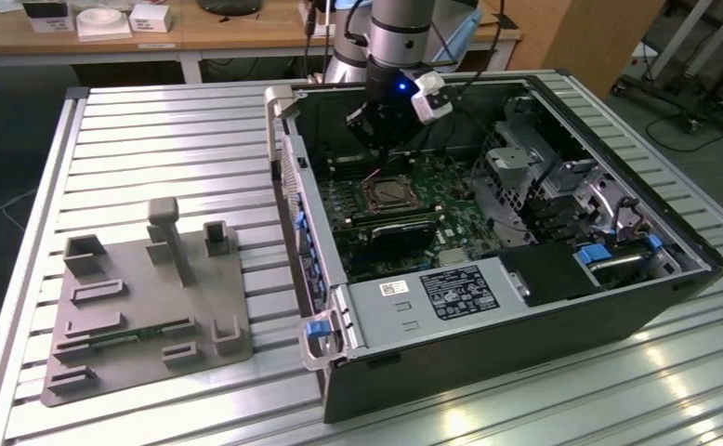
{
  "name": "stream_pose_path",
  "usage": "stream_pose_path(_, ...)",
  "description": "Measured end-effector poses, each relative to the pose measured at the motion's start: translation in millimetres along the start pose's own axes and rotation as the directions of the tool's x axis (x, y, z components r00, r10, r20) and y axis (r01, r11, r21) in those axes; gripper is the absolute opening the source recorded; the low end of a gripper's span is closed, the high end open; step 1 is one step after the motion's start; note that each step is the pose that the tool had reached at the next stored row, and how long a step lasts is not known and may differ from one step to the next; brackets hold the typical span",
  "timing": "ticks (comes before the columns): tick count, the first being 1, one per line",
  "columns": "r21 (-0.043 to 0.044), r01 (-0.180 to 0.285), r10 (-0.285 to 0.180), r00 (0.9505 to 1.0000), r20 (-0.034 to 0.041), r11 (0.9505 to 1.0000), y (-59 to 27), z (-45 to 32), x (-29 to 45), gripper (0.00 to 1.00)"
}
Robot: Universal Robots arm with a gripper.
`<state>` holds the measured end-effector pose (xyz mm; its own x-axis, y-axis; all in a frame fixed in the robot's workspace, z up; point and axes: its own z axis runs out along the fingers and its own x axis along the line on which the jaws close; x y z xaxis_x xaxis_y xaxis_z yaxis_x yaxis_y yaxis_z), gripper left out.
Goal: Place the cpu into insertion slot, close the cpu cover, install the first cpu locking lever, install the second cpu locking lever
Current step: 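Install the first cpu locking lever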
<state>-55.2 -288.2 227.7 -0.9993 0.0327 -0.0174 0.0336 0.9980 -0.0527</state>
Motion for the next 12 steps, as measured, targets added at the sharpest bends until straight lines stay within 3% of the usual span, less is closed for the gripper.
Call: stream_pose_path(12, 0.0019, 0.0, 0.0, 1.0, 0.0, 1.0, 0.9, 10.0, 0.5, 0.1)
